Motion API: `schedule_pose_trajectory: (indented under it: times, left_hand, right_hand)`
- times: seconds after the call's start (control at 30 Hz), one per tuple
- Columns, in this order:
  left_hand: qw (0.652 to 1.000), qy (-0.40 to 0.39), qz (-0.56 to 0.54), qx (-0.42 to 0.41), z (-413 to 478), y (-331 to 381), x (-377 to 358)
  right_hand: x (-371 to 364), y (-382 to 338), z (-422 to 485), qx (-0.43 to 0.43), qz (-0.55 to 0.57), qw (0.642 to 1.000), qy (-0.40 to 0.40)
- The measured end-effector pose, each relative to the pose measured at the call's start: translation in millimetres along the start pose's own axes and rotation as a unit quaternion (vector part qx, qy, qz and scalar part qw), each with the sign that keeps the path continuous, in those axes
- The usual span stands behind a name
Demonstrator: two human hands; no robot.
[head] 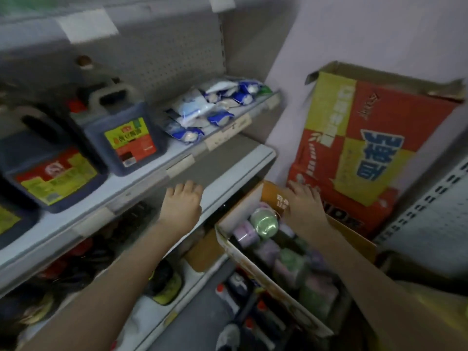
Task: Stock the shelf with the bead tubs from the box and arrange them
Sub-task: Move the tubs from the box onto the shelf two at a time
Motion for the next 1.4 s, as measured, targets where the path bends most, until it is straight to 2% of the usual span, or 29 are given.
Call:
schedule_pose_trajectory:
  times: [0.3,0.57,0.7,0.8,0.97,1.03,1.2,1.4]
  left_hand:
    - [0.991,-0.080,-0.026,-0.108,64.1,57.2,-106.6]
    - [0.976,-0.159,-0.092,-0.115,102.7,100.3,-201.3]
    - [0.957,-0.229,-0.169,-0.057,114.1,123.5,-237.5]
    - [0.931,-0.282,-0.232,0.018,123.3,139.6,-262.9]
    - [0.846,-0.373,-0.349,0.153,146.8,165.9,-312.5]
    - [0.825,-0.396,-0.351,0.198,151.5,177.1,-324.9]
    - [0.835,-0.412,-0.292,0.218,157.4,193.7,-341.2]
    - [0.794,-0.494,-0.291,0.204,164.5,206.7,-336.6]
  right_hand:
    - [-67.3,59.4,-11.8,-0.141,0.010,0.989,-0.044]
    - [-137.4,99.9,-31.1,-0.252,-0.003,0.961,-0.114]
    - [-169.4,99.6,-51.5,-0.311,0.029,0.938,-0.149]
    - [-188.9,96.9,-68.6,-0.339,0.036,0.924,-0.172]
    - [-207.9,100.1,-85.5,-0.390,0.031,0.900,-0.190]
    - [-210.4,101.0,-88.2,-0.405,0.036,0.894,-0.190]
    - [-206.0,108.2,-89.0,-0.433,0.059,0.886,-0.155]
    - [-206.5,118.9,-95.1,-0.507,0.066,0.849,-0.131]
Point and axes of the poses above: each hand's wrist, its own z-axis towards the middle knuckle, its own x-axis out of the back of the hand, y = z × x, the point moved 2 cm from there along z, towards the middle knuckle, and after that the axes turned 10 degrees about y, right-handed, at the moved point
